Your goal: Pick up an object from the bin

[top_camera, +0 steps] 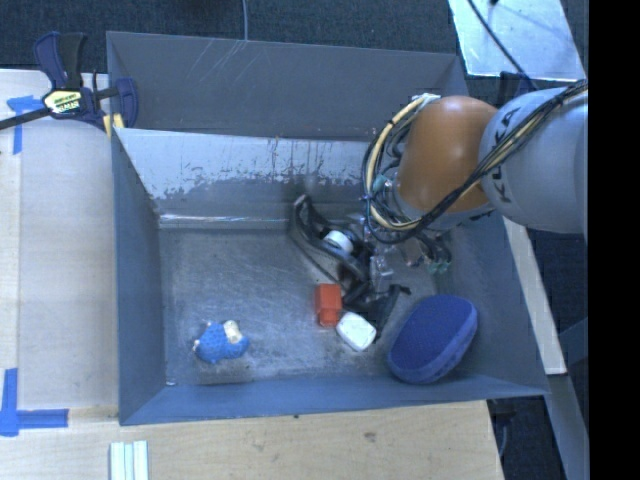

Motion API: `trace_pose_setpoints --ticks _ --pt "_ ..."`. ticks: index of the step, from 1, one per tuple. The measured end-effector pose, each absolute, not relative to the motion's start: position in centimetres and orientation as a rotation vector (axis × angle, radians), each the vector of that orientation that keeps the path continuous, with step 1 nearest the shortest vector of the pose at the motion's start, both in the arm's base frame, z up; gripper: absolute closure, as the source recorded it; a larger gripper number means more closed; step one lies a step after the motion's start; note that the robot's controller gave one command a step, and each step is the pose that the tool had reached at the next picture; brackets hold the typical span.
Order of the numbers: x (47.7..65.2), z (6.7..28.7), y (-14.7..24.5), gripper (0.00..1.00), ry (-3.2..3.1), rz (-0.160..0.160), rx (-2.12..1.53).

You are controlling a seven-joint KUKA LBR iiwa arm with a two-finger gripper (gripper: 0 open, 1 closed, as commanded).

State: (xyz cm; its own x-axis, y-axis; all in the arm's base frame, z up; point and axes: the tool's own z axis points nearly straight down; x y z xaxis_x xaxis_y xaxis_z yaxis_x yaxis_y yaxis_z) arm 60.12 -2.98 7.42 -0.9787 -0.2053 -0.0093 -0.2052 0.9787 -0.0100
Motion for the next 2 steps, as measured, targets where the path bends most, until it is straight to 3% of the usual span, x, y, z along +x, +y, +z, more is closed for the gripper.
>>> trace_pose_setpoints --ticks 1,2 --pt "57.8 7.6 -2.8 1.00 3.096 -0.010 -0.316" --pt "58.3 20.0 -4.6 1.00 3.115 -0.005 -0.288"
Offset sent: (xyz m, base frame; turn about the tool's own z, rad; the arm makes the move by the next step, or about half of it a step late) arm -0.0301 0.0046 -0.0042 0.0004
